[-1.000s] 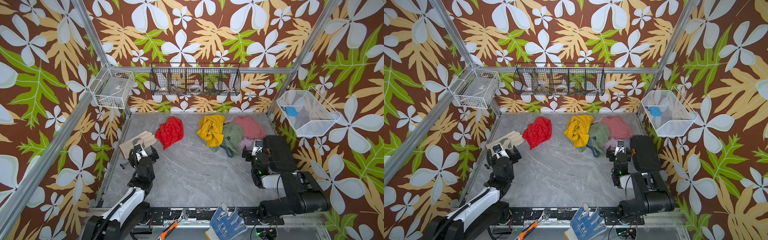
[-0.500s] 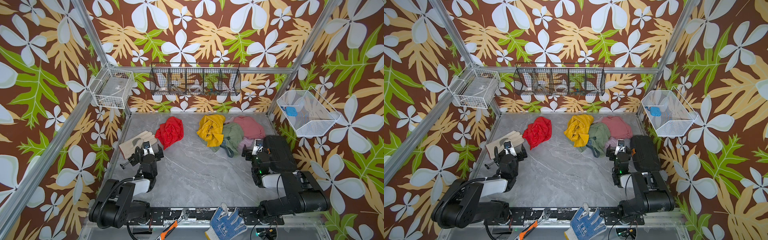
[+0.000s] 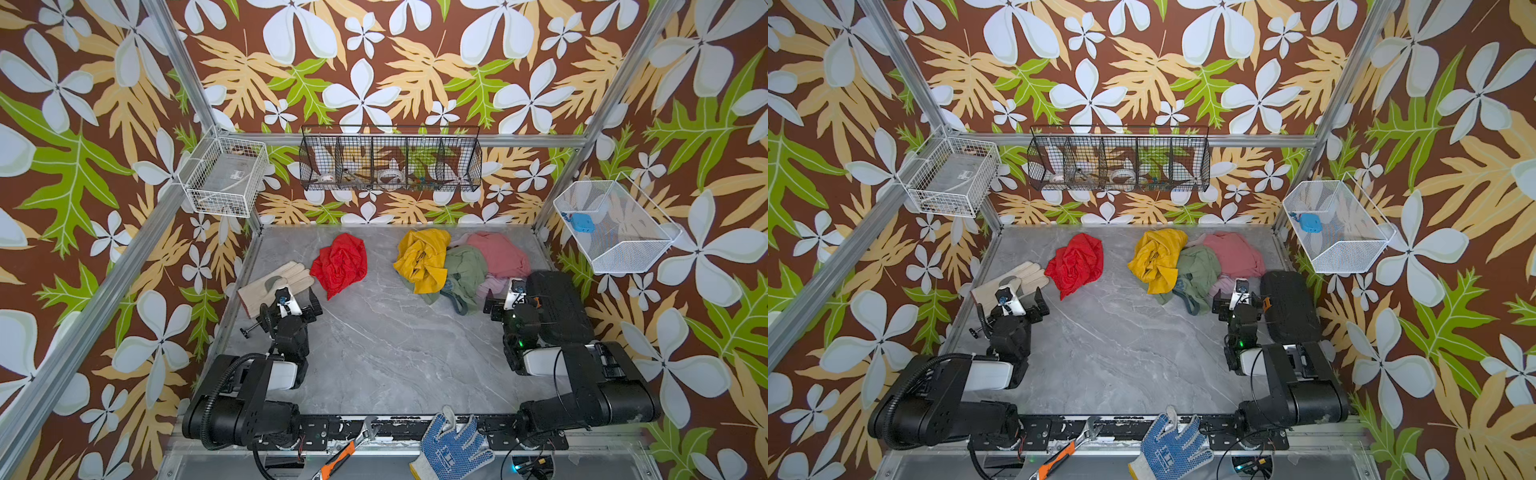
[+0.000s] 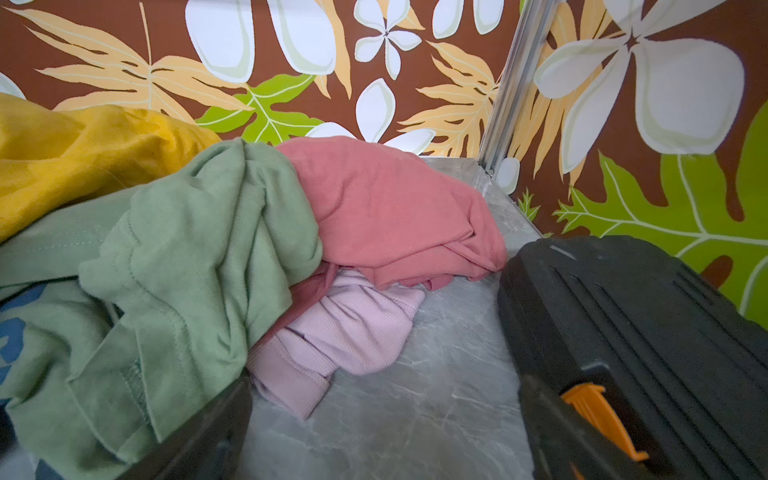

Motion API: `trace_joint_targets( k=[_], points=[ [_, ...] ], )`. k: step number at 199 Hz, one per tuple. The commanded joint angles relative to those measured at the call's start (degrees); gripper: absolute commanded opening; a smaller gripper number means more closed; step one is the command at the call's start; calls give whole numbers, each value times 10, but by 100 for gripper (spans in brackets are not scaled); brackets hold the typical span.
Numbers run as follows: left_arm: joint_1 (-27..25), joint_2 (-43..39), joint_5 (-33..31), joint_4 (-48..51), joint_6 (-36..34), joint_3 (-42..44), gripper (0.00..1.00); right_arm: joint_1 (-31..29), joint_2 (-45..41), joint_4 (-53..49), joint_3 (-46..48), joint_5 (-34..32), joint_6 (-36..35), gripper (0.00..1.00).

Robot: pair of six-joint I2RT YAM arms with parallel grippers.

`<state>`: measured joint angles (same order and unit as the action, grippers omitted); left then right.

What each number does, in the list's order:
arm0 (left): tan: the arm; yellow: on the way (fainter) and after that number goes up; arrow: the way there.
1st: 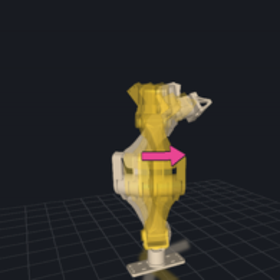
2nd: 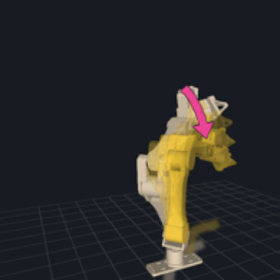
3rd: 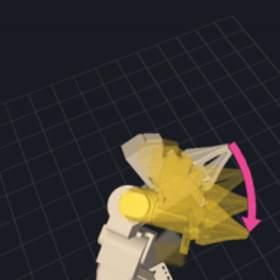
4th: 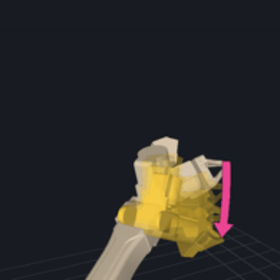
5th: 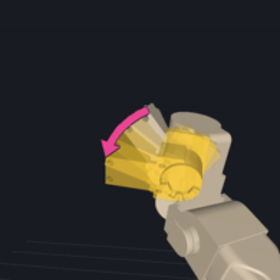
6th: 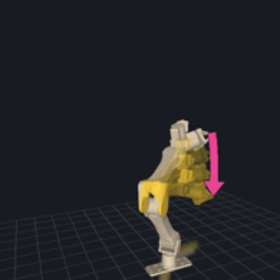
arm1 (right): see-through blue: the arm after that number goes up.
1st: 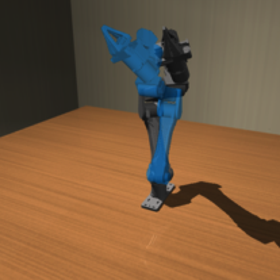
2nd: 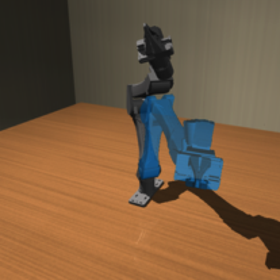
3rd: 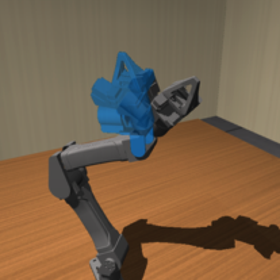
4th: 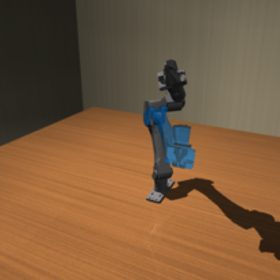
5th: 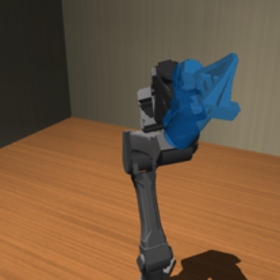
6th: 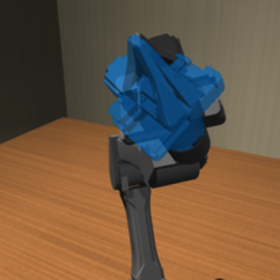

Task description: Pick out a specific cloth from the pile

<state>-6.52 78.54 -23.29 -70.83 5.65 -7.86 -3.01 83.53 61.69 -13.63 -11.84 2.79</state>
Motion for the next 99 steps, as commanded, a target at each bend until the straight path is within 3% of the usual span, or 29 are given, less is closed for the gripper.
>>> trace_joint_targets(
  k=[1,99],
  points=[
    [1,-1,-5,-22,1,-1,100,-1,2,10,-3,3,5,100],
    [1,1,-4,-27,-1,0,100,6,3,9,-3,13,9,100]
  ],
)
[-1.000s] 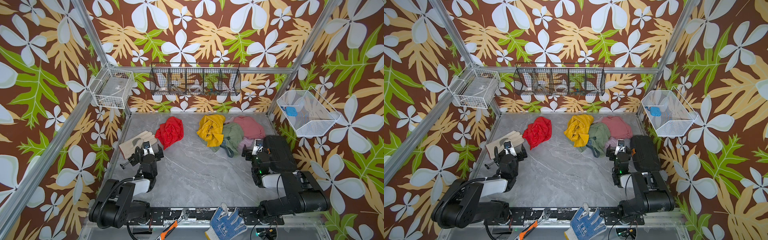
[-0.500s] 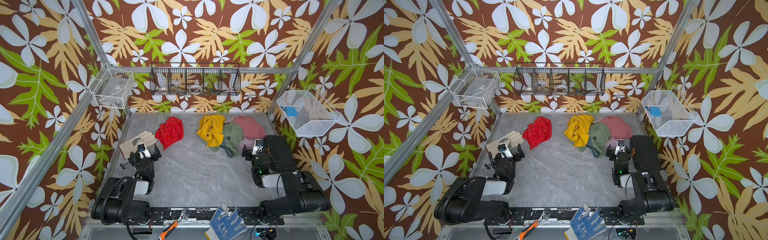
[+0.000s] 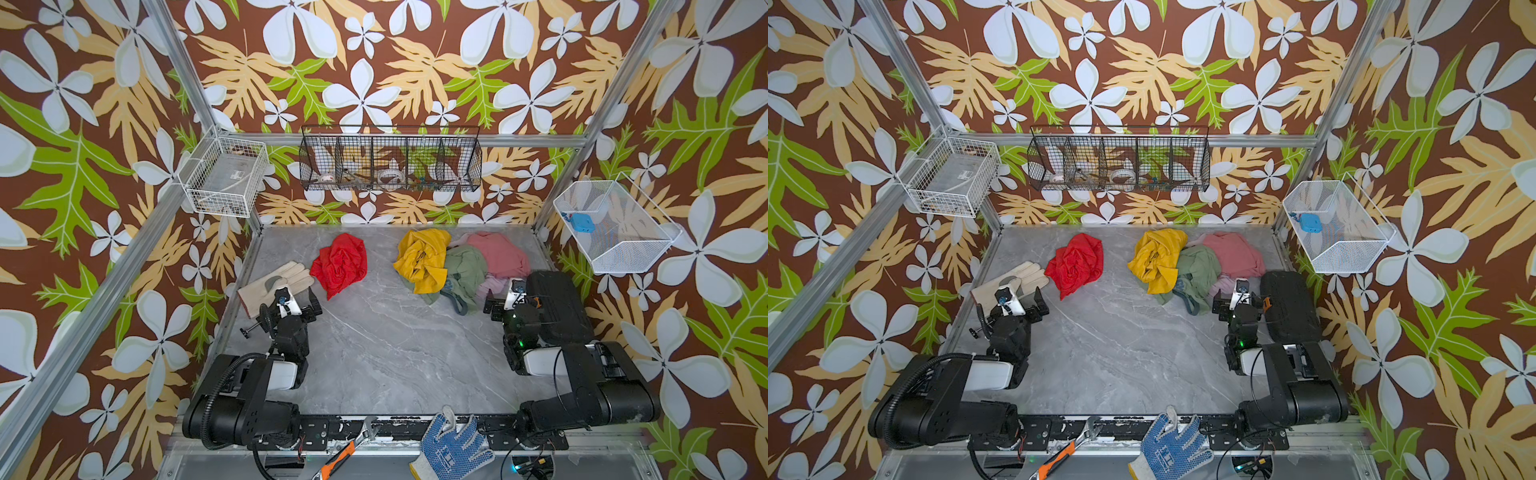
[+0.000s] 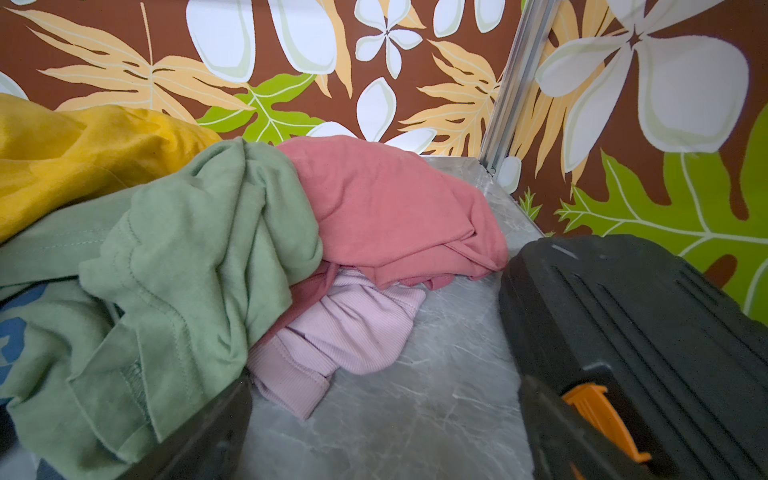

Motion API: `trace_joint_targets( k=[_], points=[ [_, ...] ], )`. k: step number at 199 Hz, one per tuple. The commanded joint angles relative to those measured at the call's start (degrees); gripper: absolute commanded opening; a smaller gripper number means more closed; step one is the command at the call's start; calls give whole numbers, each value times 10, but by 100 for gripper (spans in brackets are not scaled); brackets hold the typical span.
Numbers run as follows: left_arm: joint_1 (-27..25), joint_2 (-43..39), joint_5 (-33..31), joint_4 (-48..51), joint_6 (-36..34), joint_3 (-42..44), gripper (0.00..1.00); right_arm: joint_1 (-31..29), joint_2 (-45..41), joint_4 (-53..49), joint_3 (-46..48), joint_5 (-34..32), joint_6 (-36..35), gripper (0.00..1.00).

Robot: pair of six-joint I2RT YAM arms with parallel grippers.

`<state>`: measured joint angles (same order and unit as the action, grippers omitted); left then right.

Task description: Pick out a specific cloth from the pile

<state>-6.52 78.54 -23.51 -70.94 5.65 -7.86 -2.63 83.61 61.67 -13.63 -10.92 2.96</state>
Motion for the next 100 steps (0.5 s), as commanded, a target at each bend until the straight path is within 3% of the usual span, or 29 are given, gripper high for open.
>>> trace_joint_targets(
  k=[1,100],
  points=[
    [1,1,-2,-26,-1,0,100,2,2,9,-3,4,7,100],
    [1,1,-2,-26,-1,-1,100,6,1,10,-3,12,10,99]
  ],
)
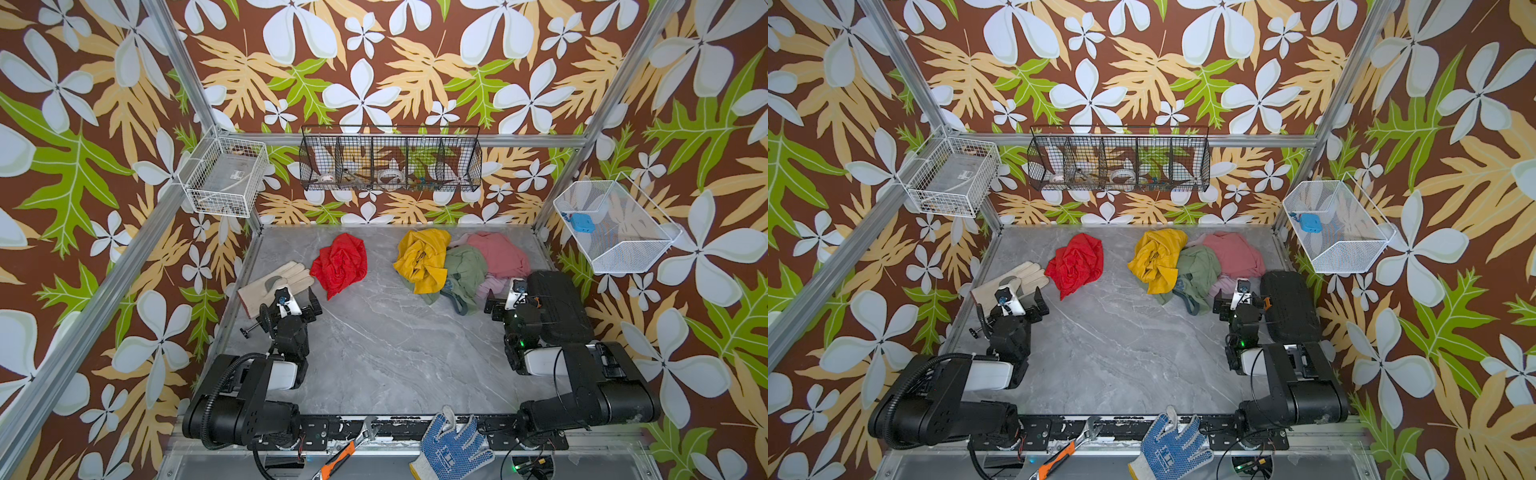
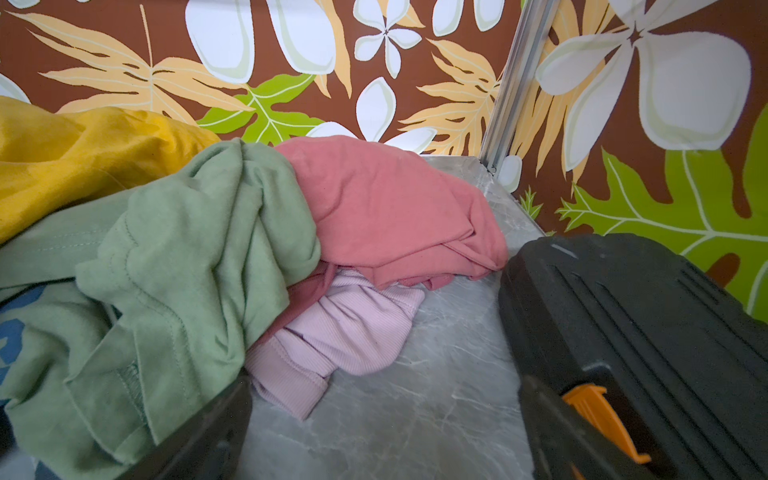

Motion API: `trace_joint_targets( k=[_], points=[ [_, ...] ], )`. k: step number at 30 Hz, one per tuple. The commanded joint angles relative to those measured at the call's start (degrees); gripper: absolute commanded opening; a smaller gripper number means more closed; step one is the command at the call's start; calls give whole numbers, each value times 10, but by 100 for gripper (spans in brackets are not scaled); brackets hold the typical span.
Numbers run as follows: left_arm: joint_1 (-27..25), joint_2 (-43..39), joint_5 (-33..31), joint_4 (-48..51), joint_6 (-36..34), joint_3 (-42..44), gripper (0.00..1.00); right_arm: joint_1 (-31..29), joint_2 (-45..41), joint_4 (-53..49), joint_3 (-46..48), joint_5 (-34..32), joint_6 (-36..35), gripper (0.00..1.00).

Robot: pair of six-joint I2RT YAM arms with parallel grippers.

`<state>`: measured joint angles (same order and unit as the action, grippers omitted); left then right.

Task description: Pick out a specific cloth from the pile

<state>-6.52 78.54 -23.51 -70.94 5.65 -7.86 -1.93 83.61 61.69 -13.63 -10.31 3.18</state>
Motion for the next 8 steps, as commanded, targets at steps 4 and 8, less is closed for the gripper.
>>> trace_joint_targets(
  k=[4,8],
  points=[
    [1,1,-2,-25,-1,-1,100,0,1,9,-3,5,8,100],
    [1,1,-2,-26,-1,0,100,0,1,9,-3,6,8,100]
  ],
)
